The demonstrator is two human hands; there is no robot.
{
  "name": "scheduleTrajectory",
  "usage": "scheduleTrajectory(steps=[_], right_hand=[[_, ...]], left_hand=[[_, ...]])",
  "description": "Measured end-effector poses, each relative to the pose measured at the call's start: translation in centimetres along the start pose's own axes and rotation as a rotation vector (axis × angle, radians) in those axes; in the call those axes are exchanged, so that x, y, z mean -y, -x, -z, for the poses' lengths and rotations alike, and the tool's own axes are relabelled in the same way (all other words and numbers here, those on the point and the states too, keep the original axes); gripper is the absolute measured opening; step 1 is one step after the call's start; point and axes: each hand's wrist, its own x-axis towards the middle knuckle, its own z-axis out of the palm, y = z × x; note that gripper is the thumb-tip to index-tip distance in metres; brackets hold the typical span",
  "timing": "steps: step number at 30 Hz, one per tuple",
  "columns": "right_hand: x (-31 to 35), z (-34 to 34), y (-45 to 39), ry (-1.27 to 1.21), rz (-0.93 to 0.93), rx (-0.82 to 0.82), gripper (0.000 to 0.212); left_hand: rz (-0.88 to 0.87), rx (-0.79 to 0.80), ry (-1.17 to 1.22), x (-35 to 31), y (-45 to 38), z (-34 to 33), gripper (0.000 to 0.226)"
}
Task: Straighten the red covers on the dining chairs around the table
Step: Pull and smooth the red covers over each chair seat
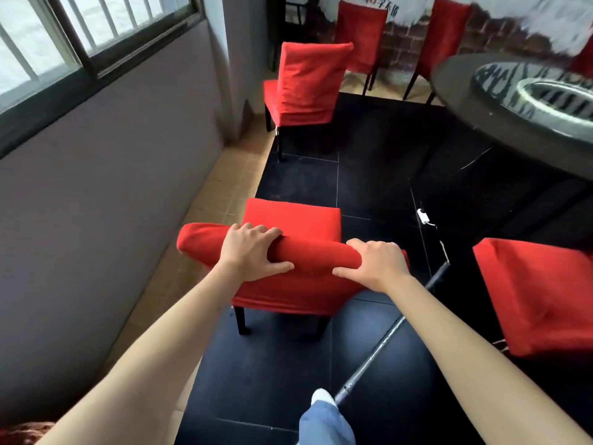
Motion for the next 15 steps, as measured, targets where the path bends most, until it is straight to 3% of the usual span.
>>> scheduleTrajectory(steps=[15], right_hand=[[-2.4,-0.3,-0.3,0.042,-0.080,-0.012,0.090]], left_hand=[[-0.153,-0.079,0.022,-0.8,-3.9,-0.7,0.091]])
